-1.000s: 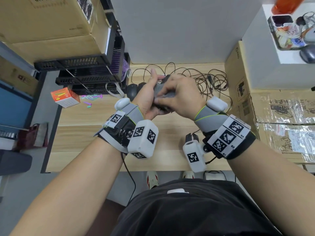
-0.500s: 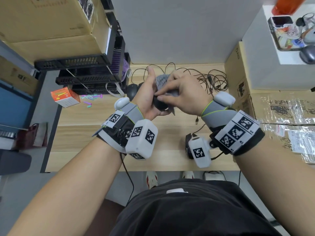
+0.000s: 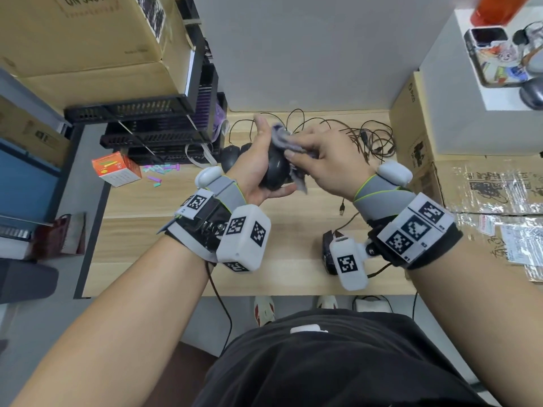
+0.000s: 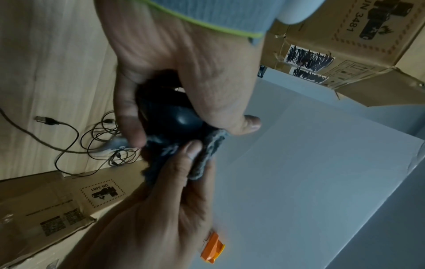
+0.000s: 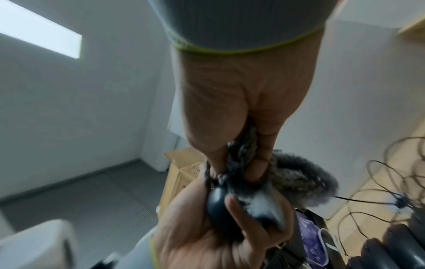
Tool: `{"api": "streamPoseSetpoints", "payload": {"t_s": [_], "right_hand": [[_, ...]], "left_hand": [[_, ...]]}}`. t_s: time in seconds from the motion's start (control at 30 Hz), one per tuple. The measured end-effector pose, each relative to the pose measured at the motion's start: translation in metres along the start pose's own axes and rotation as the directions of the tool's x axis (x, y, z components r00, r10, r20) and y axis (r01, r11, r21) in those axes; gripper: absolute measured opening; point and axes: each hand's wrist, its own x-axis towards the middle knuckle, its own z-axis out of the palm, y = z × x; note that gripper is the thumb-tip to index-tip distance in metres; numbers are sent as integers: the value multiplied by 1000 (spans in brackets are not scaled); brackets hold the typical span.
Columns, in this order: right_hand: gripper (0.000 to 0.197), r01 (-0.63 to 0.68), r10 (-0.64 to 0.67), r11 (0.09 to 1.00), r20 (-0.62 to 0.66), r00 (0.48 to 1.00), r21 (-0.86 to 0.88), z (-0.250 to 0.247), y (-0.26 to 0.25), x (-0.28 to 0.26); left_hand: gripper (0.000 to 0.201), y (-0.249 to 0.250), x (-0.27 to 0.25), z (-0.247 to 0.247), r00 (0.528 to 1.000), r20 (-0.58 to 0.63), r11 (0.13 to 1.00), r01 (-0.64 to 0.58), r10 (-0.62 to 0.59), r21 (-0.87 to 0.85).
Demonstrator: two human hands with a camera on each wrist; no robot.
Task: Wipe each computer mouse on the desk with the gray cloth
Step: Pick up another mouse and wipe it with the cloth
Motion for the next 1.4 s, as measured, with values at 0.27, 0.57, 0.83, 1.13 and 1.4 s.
{"api": "streamPoseSetpoints", "payload": {"t_s": [0.27, 0.57, 0.83, 1.13, 1.4], "right_hand": [[17, 24, 2, 958, 91, 996, -287, -15, -2, 16], [20, 75, -59, 990, 130, 990, -118, -12, -4, 12], [20, 330, -309, 942, 235, 922, -56, 5, -11, -4], [14, 222, -140, 961, 398, 906, -166, -14, 4, 0], [17, 228, -228, 973, 176, 958, 18, -7, -19, -3]], "left_hand": [[102, -2, -3, 1, 998, 55, 999, 29, -31, 38], [110, -4, 1, -9, 998, 70, 1000, 7, -6, -10], [94, -4, 14, -20, 993, 117, 971, 26, 2, -236], [59, -5, 10, -12, 996, -90, 992, 9, -21, -128], [61, 1, 5, -3, 998, 46, 977, 44, -35, -210]]}}
